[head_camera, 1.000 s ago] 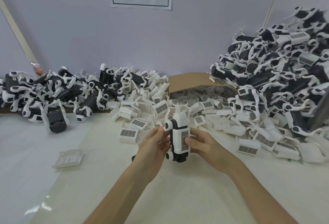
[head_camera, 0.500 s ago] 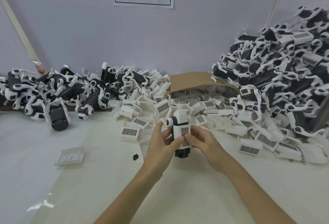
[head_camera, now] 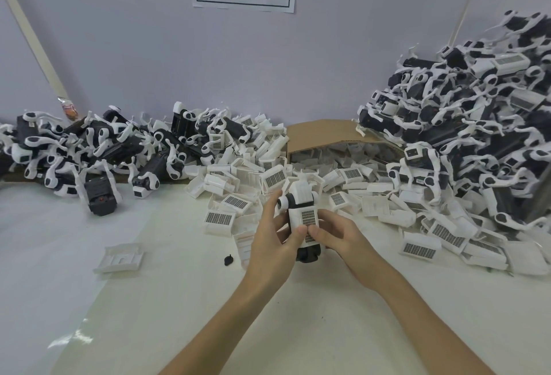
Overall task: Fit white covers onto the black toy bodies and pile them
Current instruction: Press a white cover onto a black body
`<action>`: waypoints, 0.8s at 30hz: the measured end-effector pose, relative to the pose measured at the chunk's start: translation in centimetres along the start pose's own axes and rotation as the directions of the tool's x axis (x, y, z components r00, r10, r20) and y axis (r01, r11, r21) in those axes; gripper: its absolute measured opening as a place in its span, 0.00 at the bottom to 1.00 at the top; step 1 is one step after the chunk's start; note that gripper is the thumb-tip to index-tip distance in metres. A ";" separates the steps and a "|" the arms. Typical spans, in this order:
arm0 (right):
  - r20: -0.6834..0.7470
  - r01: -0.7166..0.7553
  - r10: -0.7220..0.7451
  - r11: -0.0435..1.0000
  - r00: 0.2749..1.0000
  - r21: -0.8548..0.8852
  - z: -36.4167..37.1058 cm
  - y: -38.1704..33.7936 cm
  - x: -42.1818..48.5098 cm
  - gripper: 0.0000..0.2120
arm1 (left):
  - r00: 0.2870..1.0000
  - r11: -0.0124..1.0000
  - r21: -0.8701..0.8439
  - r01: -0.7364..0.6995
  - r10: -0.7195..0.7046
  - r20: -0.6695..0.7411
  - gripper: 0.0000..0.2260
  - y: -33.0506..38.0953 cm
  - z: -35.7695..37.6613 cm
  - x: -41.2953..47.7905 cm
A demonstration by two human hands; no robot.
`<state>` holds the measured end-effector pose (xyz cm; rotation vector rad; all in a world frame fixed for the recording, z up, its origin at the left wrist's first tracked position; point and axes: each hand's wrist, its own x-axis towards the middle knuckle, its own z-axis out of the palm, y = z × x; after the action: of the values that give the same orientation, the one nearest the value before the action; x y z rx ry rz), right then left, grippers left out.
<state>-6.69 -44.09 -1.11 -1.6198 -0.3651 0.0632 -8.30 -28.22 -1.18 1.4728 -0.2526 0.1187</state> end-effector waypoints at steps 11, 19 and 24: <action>0.034 -0.024 0.026 0.997 0.999 -0.077 -0.2 -0.1 -0.2 0.16 | 0.999 1.000 0.024 -0.015 0.015 -0.035 0.22 0.0 0.1 -0.2; 0.000 0.007 -0.007 0.999 1.000 -0.038 0.3 -0.1 -0.1 0.14 | 0.999 0.999 -0.038 0.004 -0.005 -0.031 0.19 0.1 -0.2 -0.2; -0.026 0.000 -0.003 0.996 1.000 -0.094 0.4 -0.6 -0.2 0.12 | 1.000 0.997 -0.080 0.014 -0.016 -0.019 0.18 0.5 -0.2 -0.2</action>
<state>-7.13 -43.79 -0.63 -1.7121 -0.3539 0.0244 -8.54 -27.95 -0.80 1.3935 -0.2275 0.1098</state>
